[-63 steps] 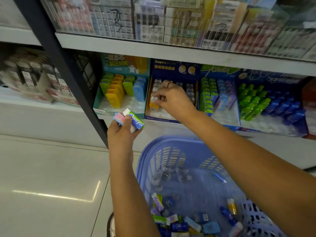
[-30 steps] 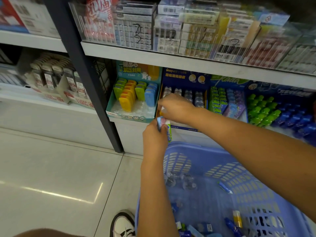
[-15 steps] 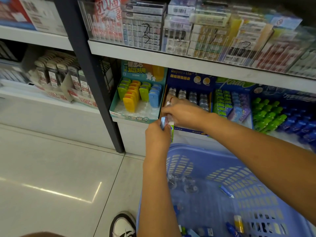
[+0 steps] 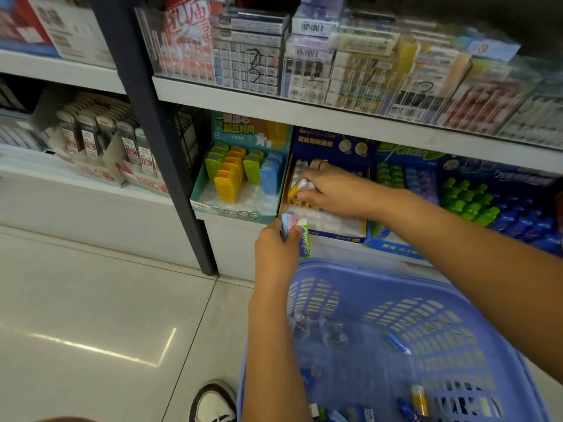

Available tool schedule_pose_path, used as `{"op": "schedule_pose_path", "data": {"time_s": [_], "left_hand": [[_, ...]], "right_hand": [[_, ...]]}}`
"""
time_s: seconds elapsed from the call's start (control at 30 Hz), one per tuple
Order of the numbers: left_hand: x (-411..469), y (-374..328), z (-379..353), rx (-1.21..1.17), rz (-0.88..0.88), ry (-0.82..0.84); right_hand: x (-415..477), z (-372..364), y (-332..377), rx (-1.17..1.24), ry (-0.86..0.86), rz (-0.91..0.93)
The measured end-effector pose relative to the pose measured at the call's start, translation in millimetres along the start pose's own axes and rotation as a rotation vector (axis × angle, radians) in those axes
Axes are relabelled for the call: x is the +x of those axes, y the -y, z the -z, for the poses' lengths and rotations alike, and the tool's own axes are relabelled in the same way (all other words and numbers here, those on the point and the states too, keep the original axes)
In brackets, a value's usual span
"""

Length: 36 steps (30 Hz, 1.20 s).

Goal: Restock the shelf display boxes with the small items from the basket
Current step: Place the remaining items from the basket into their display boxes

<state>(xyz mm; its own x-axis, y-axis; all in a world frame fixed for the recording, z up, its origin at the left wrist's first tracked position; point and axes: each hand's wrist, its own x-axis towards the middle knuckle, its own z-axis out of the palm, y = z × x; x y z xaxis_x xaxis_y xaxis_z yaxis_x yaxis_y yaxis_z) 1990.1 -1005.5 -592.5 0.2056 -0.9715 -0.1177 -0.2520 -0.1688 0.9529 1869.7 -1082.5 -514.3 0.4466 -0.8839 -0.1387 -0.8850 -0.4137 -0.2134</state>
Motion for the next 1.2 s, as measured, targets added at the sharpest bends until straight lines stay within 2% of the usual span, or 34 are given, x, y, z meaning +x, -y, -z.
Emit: {"op": "schedule_pose_path", "data": {"time_s": [0.2,0.43,0.53,0.77,0.9,1.1,1.13,1.2], "left_hand": [[1.5,2.4,21.4,-0.193,-0.001,-0.047],[1.5,2.6,30.8,-0.403,0.029,-0.070],[0.6,1.7,30.4,-0.437,0.036,-0.068],[-1.0,1.4,32.4,-0.472,0.060,-0.063],[-1.0,1.1,31.2,-0.487,0.077,-0.069],[-4.4,-5.6,23.7,-0.603,0.127,-0.108],[-5.7,-7.6,22.7,-0.631,0.135,-0.115],[-8.3,-13.2,20.7,-0.707,0.153,-0.127]], "right_hand": [[-7.0,-32.5,3.8,0.122,-0.280,-0.016],[-0.1,-46.5,7.1,0.166,-0.412,-0.045],[4.4,-43.8,8.4,0.117,-0.392,-0.020],[9.6,-33.6,3.8,0.201,-0.393,-0.040],[7.3,-42.9,2.6,0.147,-0.392,-0.041],[7.0,-52.7,5.1,-0.194,-0.403,0.073],[4.9,-51.4,6.5,-0.151,-0.418,0.065],[-9.3,-49.0,10.7,0.093,-0.465,-0.012]]}}
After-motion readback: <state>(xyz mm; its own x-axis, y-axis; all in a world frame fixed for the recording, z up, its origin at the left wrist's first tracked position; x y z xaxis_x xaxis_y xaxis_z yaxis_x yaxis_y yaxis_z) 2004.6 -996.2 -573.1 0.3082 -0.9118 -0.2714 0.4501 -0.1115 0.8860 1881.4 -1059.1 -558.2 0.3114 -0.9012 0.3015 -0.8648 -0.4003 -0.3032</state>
